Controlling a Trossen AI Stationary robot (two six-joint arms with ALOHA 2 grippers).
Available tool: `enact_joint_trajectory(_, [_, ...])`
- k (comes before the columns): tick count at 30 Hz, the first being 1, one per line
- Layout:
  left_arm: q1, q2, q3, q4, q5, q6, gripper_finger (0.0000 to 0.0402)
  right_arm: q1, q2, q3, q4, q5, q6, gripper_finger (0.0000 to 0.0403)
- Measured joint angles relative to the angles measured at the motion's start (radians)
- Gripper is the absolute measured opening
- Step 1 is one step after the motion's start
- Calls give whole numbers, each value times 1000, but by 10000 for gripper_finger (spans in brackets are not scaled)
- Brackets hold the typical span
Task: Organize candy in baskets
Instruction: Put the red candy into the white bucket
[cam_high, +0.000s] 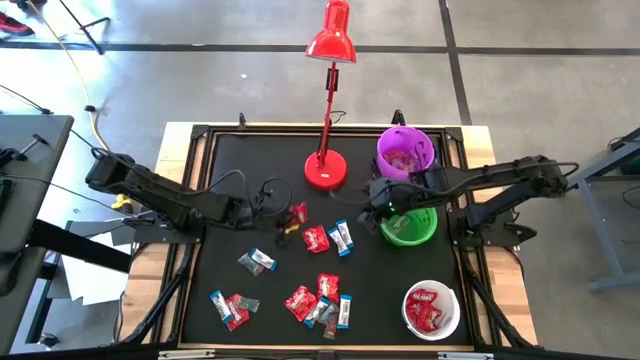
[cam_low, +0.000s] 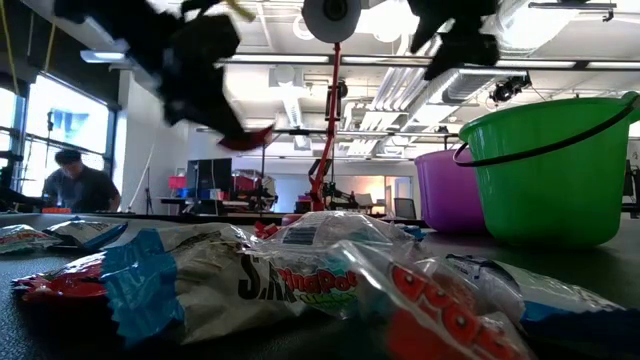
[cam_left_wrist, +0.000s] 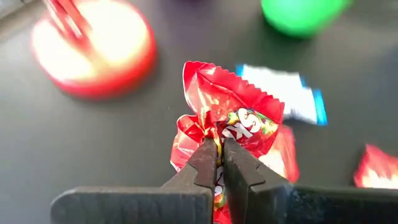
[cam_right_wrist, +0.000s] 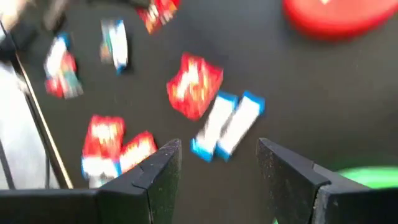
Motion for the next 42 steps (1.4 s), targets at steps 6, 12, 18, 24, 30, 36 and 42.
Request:
enact_joint_trajectory(6, [72,-2,144,1,-54,63,0,-47,0,0,258,50,-35,204])
enact_joint_trajectory(12, [98,-2,246,1,-59,95,0,-62,0,0,463,38,-71,204])
enact_joint_trajectory(18, [89,-2,318,30,-70,135,0,-75,0,0,483,79,-85,204])
enact_joint_trajectory(24, [88,-3,353,56,-71,160,0,-75,0,0,564,111,-129,204])
enact_joint_trajectory(30, [88,-3,353,116,-71,162,0,-81,0,0,629,110,-133,204])
enact_joint_trajectory(36, [88,-3,353,130,-56,161,0,-88,36,0,683,114,-131,203])
enact_joint_trajectory(42, [79,-2,351,123,-58,185,0,-88,89,0,745,121,-128,163])
